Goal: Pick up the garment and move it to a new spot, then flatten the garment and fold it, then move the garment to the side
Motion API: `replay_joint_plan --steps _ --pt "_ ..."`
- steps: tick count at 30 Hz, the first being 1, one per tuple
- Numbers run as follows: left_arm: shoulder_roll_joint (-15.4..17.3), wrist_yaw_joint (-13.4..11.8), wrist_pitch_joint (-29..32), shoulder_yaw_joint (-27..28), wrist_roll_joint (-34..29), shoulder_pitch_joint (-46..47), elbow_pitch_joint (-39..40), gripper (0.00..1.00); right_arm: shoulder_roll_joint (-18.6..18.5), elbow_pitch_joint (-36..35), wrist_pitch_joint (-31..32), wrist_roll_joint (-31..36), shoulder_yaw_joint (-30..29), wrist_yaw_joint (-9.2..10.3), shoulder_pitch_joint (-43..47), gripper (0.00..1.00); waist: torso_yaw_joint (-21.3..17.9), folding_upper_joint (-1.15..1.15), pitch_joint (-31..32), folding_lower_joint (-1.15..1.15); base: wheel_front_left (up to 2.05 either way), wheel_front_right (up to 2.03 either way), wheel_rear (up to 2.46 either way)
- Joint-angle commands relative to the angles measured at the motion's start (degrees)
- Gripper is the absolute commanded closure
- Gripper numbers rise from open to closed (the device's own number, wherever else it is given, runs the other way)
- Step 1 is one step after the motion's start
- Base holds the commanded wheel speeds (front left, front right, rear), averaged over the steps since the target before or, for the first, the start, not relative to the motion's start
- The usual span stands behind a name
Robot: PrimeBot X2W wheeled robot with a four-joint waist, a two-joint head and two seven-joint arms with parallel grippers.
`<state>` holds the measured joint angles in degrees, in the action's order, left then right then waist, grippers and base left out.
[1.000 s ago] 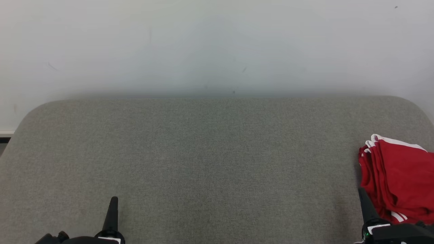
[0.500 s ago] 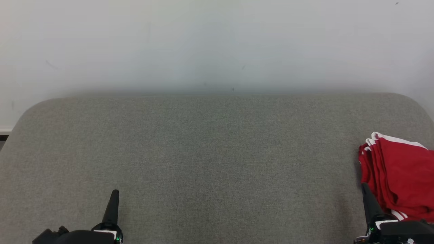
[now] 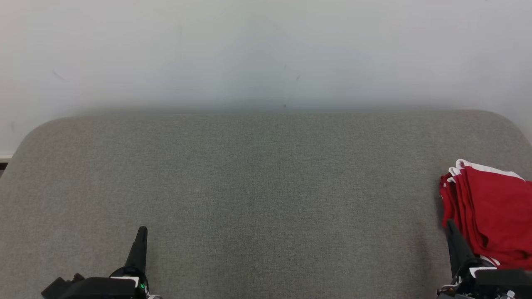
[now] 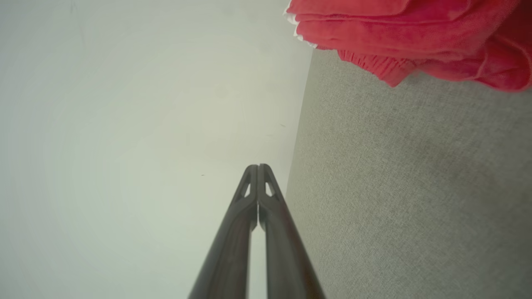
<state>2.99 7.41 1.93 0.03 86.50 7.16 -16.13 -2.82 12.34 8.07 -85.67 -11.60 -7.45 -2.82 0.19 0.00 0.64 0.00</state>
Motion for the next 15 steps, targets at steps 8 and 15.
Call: replay_joint_plan --steps 8,15 --pt "-0.1 0.1 0.9 0.2 3.6 1.3 0.0 1.00 -0.1 -0.4 0.8 -3.4 -0.6 -0.06 -0.9 1.00 -0.1 0.00 -0.4 0.00 0.00 0.00 0.00" --pt "-0.2 0.1 1.5 0.3 5.9 1.5 0.0 1.00 -0.1 -0.6 1.4 -6.0 -1.0 -0.06 -1.1 1.00 -0.2 0.00 -0.7 0.00 0.00 0.00 0.00"
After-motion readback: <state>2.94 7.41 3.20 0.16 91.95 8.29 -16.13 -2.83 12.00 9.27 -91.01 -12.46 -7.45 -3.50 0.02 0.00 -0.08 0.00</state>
